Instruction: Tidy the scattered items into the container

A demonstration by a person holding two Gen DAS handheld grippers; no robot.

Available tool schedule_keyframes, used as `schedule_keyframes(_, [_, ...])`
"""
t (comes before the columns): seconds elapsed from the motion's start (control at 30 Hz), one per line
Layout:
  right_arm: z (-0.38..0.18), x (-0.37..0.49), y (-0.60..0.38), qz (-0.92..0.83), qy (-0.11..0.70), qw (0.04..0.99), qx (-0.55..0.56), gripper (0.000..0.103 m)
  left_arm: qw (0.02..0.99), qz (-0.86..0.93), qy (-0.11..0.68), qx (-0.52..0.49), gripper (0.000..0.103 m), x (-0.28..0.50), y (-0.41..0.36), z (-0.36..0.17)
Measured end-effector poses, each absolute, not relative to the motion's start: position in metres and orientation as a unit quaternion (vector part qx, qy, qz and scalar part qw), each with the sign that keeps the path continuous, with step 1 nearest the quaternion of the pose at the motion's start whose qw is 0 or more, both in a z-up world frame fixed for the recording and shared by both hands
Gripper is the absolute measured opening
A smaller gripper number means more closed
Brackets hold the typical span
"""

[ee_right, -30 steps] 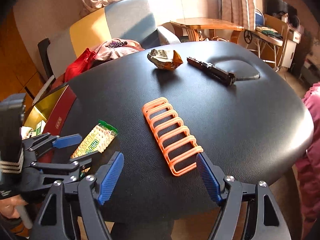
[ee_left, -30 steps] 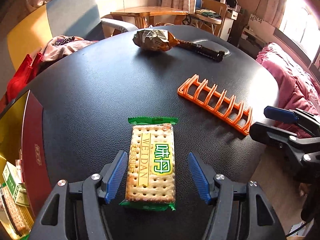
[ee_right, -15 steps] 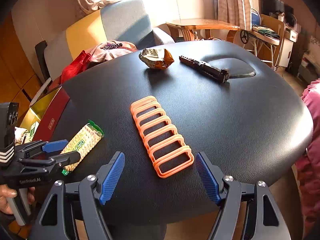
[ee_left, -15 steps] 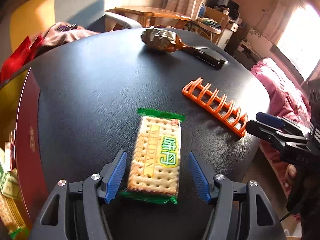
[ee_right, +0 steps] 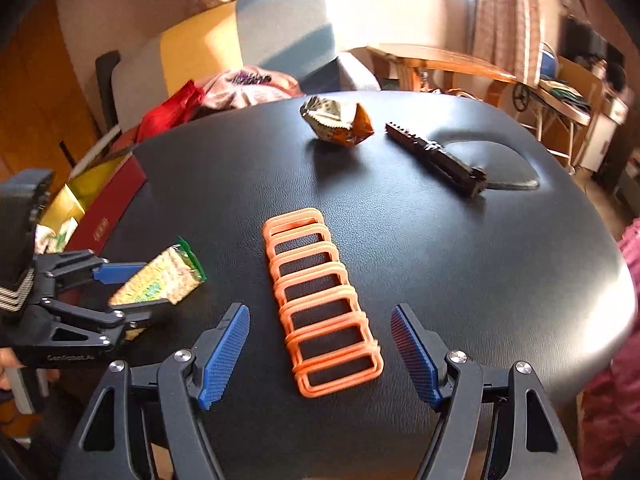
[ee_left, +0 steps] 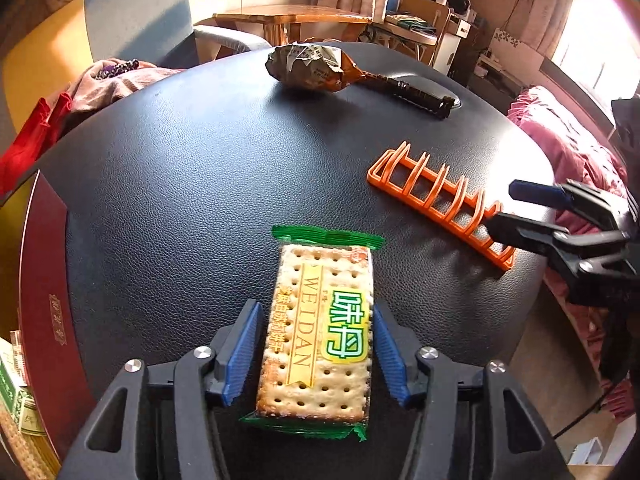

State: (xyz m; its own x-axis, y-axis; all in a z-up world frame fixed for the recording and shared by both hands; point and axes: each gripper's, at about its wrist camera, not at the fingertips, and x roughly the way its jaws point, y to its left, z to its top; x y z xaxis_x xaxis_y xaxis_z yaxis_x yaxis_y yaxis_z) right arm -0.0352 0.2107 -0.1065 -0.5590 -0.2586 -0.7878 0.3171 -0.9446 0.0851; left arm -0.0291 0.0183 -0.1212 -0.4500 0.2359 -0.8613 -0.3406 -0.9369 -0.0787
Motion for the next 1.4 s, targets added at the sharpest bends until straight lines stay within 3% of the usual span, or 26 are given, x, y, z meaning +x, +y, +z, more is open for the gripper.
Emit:
schedule_keyframes(0.53, [-0.131,-0.070,0.182,-0.855,0.101,0.174,0.479,0.074,0.156,0.858,0.033,-0.489,0.050,-0.012,0.007,-0.117])
schedule_keyframes(0.7, [-0.129,-0.065,0.175,-0.855,0.107,0.175,0.476,0.058,0.151,0.859,0.021,-0.489,0.050,-0.013,0.007,-0.118])
schedule_keyframes(0.73, [-0.129,-0.063,0.173,-0.855,0.109,0.176,0.475,0.050,0.150,0.859,0.020,-0.489,0.050,-0.011,0.006,-0.118])
schedule_keyframes(1.4, [-0.117,-0.022,0.142,-0.872,0.084,0.172,0.451,0.049,0.131,0.874,-0.012,-0.467,0.050,0.017,-0.019,-0.103])
